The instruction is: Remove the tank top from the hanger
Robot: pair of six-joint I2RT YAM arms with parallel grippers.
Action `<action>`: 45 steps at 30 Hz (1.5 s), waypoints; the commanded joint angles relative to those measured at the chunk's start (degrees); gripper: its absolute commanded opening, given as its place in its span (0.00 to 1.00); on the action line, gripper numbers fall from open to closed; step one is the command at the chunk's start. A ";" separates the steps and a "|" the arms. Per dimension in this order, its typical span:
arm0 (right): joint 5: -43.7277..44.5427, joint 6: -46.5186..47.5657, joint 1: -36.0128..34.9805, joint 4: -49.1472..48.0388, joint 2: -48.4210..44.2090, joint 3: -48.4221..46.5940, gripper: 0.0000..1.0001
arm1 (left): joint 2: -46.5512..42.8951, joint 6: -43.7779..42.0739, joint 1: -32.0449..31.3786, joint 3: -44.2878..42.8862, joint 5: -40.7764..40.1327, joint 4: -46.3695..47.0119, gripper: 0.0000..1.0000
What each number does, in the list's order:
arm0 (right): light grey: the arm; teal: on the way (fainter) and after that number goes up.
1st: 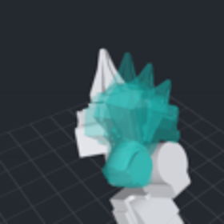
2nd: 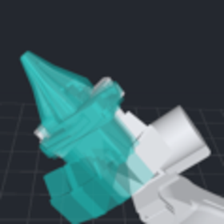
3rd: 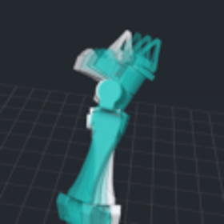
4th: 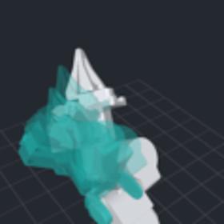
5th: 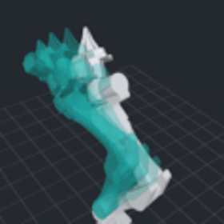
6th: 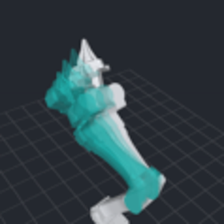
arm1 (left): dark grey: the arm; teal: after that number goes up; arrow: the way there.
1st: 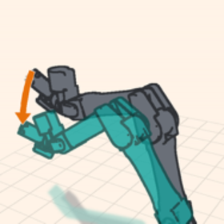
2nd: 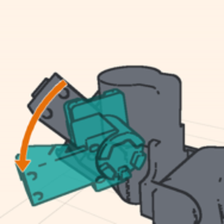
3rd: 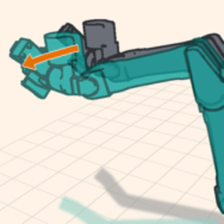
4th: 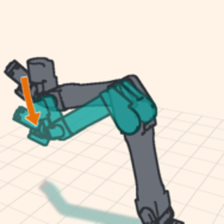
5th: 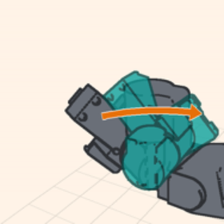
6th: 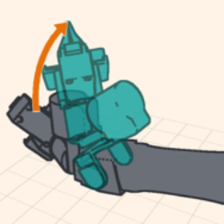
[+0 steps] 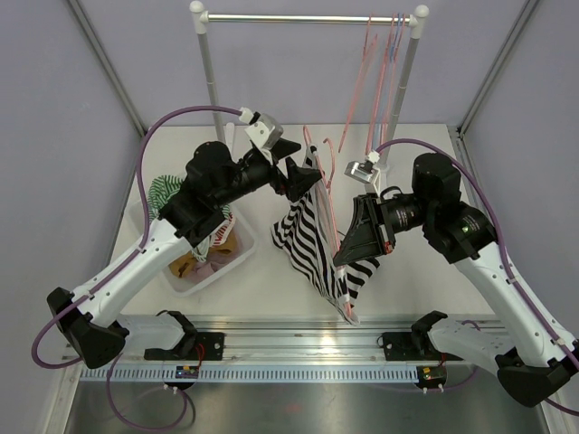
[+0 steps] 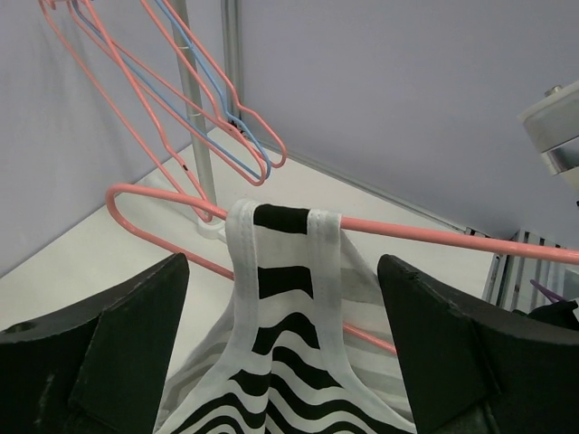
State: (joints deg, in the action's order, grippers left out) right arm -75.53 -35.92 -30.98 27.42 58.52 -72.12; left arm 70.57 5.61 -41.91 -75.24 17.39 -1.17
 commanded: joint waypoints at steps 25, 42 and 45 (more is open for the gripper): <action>5.12 3.40 -0.22 3.16 2.12 -7.16 0.00 | -4.64 -2.71 -0.28 2.55 8.19 0.46 0.99; 2.93 3.05 -0.22 1.85 0.45 -6.55 0.00 | -0.70 -2.18 -0.28 0.89 -0.33 -0.15 0.98; 2.49 2.88 -0.22 1.67 0.45 -6.28 0.00 | 0.80 -2.70 -0.36 -0.78 -0.60 -0.94 0.89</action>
State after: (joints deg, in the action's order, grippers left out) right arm -70.67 -33.32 -30.98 32.38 60.34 -76.51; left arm 70.11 4.25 -41.95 -72.73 19.03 -3.60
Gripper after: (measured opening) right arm 0.085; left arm 0.899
